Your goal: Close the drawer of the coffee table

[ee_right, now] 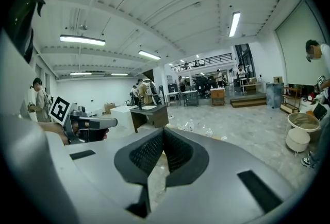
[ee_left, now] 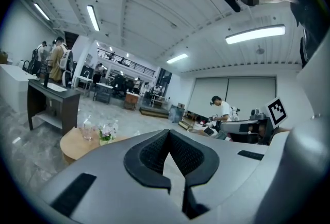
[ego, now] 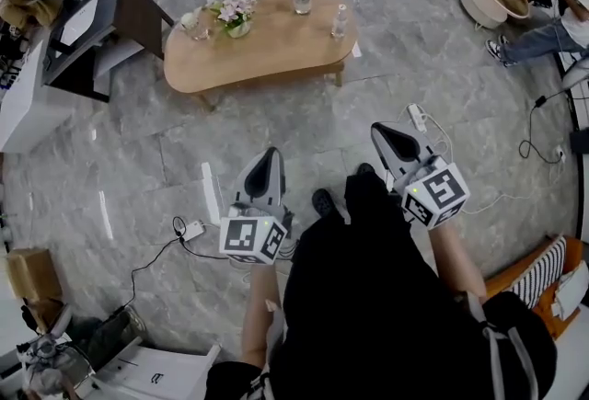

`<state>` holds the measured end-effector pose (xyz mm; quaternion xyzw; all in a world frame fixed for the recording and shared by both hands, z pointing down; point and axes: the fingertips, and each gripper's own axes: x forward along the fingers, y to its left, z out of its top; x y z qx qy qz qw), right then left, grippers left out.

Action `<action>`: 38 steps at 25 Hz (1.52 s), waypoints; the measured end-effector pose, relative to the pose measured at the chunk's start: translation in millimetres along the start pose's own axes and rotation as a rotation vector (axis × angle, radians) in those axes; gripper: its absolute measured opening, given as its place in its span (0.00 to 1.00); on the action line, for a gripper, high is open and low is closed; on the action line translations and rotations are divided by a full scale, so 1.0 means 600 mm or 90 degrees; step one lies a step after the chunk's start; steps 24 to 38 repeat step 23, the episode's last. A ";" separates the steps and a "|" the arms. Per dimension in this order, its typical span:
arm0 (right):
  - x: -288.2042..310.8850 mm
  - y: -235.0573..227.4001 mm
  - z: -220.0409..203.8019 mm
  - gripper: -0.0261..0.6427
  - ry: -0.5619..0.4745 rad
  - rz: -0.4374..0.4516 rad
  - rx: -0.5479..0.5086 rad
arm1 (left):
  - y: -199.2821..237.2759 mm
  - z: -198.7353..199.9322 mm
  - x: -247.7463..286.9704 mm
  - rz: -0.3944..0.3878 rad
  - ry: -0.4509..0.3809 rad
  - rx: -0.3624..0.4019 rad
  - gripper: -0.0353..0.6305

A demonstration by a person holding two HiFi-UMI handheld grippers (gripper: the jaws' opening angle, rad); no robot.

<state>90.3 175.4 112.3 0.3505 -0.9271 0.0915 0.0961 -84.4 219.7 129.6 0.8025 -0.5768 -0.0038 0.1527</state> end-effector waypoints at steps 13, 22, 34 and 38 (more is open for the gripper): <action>-0.044 0.002 0.014 0.06 -0.013 -0.013 0.008 | -0.040 0.011 -0.008 -0.024 -0.004 0.017 0.07; -0.043 0.017 0.006 0.06 -0.014 -0.009 0.005 | -0.043 0.002 -0.019 -0.027 0.006 0.020 0.07; -0.043 0.018 0.006 0.06 -0.014 -0.008 0.004 | -0.042 0.002 -0.020 -0.026 0.005 0.020 0.07; -0.043 0.018 0.006 0.06 -0.014 -0.008 0.004 | -0.042 0.002 -0.020 -0.026 0.005 0.020 0.07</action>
